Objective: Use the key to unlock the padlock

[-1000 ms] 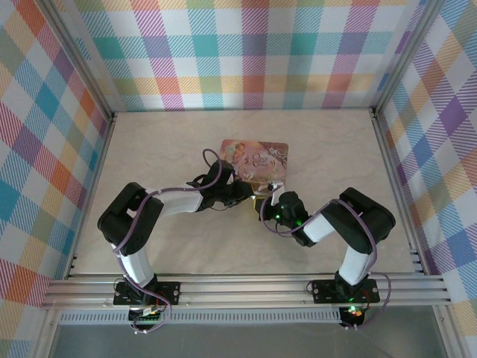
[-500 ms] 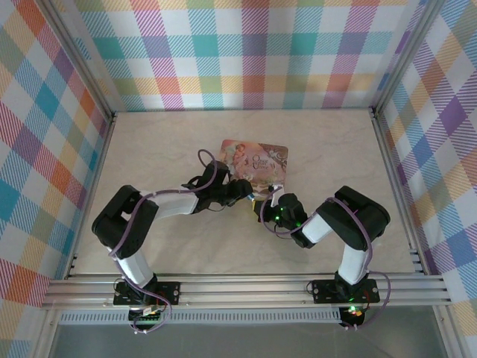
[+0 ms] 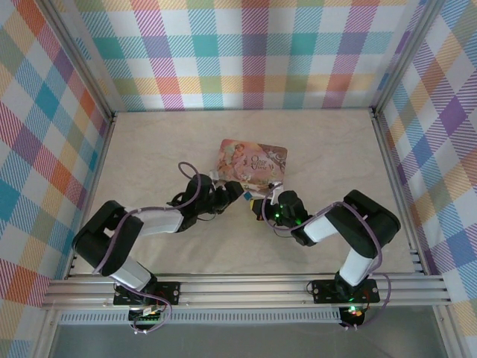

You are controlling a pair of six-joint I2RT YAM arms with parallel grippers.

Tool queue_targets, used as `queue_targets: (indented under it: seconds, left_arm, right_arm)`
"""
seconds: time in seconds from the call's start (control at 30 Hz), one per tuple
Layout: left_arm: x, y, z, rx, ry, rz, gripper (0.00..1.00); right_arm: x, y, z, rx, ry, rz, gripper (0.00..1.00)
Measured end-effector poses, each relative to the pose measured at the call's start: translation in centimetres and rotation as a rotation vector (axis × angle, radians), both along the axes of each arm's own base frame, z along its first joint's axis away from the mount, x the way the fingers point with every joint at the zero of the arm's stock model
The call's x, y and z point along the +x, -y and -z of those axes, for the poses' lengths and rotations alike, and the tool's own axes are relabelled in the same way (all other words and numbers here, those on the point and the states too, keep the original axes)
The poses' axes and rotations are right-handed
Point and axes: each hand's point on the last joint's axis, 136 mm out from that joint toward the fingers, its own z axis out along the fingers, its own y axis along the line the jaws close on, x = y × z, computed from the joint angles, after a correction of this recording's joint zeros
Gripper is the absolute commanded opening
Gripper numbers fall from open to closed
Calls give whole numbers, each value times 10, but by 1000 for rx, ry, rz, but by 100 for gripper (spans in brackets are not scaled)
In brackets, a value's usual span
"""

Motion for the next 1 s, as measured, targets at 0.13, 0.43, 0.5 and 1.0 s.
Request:
queue_targets:
  seconds: [0.13, 0.43, 0.5, 1.0]
  left_arm:
    - [5, 6, 10, -61, -24, -18, 71]
    - [13, 13, 16, -156, -47, -56, 60]
    - [14, 14, 15, -170, -51, -62, 57]
    - [11, 20, 20, -203, -92, -78, 26]
  right_arm:
    - [1, -3, -11, 22, -24, 5, 0]
    - [-1, -3, -11, 17, -66, 8, 0]
    - [0, -4, -12, 20, -74, 7, 0]
    - [1, -11, -13, 37, -105, 7, 0]
